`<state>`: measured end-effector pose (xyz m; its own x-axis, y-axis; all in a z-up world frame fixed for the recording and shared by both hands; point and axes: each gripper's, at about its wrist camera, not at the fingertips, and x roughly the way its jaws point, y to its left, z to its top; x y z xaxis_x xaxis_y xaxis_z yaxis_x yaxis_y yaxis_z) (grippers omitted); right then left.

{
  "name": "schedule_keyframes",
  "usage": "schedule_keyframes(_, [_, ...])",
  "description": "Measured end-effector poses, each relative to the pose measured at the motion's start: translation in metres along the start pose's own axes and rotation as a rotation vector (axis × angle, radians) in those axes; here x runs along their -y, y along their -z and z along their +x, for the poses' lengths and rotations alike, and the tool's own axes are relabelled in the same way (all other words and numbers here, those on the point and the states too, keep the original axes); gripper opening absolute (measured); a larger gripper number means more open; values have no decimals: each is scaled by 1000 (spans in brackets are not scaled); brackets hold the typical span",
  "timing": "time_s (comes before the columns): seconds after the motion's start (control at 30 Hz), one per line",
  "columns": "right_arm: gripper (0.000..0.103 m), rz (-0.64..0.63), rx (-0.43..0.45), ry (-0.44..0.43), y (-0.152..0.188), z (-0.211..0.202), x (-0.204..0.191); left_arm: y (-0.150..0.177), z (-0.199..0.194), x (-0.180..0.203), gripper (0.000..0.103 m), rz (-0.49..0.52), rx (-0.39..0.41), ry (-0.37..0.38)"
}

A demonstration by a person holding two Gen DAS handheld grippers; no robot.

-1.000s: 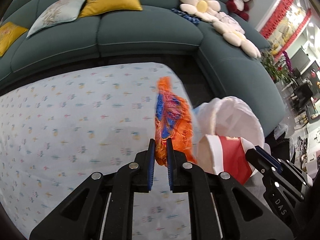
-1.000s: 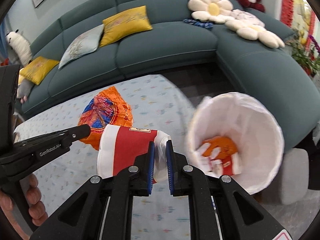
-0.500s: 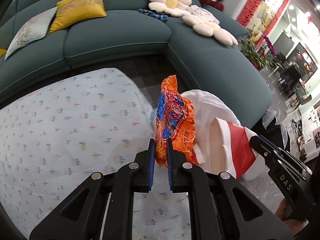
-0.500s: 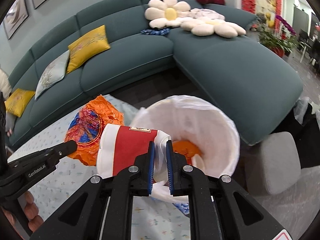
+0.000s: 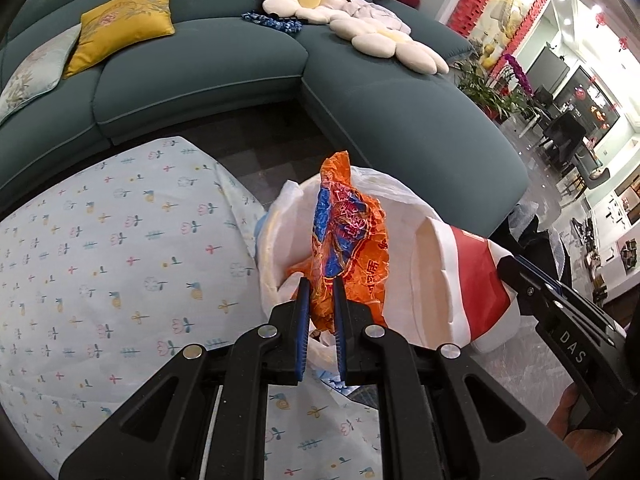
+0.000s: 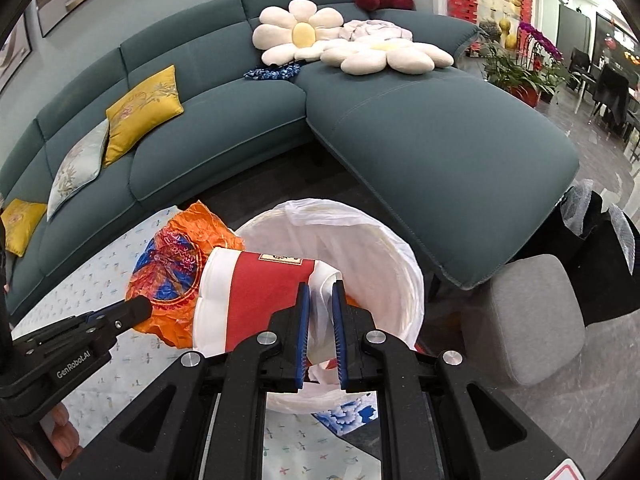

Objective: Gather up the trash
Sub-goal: 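Carry the wrapper and cup to the wastebasket and open both grippers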

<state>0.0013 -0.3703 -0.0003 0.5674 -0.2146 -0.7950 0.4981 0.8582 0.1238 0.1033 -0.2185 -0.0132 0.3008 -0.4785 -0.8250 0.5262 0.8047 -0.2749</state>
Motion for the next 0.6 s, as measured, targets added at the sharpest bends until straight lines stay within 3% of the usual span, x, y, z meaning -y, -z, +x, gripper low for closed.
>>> schedule_keyframes(0.6, [11,8,0,27,-1,8,13,1,11,9,11,4,-23,0])
